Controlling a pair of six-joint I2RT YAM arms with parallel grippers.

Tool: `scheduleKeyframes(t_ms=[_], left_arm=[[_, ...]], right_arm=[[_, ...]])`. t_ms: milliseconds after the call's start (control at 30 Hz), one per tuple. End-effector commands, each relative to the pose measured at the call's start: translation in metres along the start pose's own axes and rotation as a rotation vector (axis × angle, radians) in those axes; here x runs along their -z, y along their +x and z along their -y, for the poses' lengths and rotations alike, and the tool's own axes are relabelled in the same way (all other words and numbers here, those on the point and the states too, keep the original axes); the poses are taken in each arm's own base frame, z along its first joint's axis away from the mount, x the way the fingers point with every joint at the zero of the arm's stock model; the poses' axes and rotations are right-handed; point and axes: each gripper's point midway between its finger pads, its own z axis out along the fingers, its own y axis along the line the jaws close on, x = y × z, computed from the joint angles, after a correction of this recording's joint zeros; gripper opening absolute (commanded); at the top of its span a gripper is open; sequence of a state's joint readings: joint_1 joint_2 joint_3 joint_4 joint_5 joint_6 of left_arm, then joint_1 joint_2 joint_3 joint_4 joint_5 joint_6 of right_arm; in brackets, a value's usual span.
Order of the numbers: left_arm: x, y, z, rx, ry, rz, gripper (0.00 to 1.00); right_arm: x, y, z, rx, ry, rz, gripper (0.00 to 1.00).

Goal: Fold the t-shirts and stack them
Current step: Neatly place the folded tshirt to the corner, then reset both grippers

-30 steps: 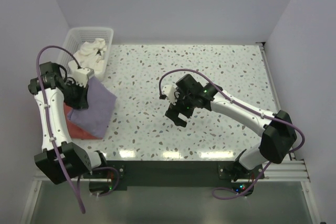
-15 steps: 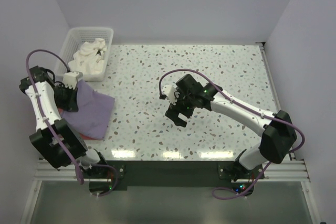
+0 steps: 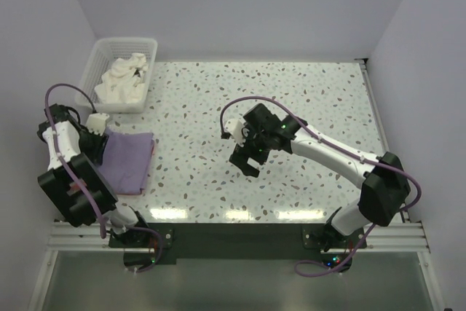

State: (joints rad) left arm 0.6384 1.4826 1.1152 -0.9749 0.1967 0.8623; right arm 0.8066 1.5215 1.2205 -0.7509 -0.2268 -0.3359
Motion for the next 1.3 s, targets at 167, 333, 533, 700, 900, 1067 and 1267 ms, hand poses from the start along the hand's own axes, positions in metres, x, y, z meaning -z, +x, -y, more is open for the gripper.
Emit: scheduleKeyframes(t_ms=[167,333,533,700,900,1067,1267], left_arm=[[0.039,-0.038,-0.057,-0.015,-0.214,0.15,0.7],[0.07,-0.074,-0.037,-0.066,-0.196,0.238,0.76],[0.089,-0.126,0.022,-0.217,-0.128,0.353,1.0],[0.091,-0.194,0.097,-0.234,-0.008,0.471,1.0],[0.073,-0.259,0.168,-0.231,0.102,0.542,1.0],[0.024,-0.263,0.22,-0.23,0.2,0.488,1.0],[-0.015,-0.222,0.241,-0.244,0.247,0.443,1.0]], right_arm=[[0.009,-0.005,0.006,0.016,0.027,-0.003,0.99],[0.014,-0.007,0.023,-0.076,0.054,0.025,0.99],[0.029,-0.007,0.048,-0.177,0.086,0.058,0.99],[0.054,-0.006,0.084,-0.345,0.139,0.154,0.99],[0.1,0.019,0.142,-0.582,0.266,0.274,0.99],[0.122,0.058,0.161,-0.68,0.362,0.301,0.99],[0.104,0.101,0.128,-0.724,0.349,0.257,0.98]])
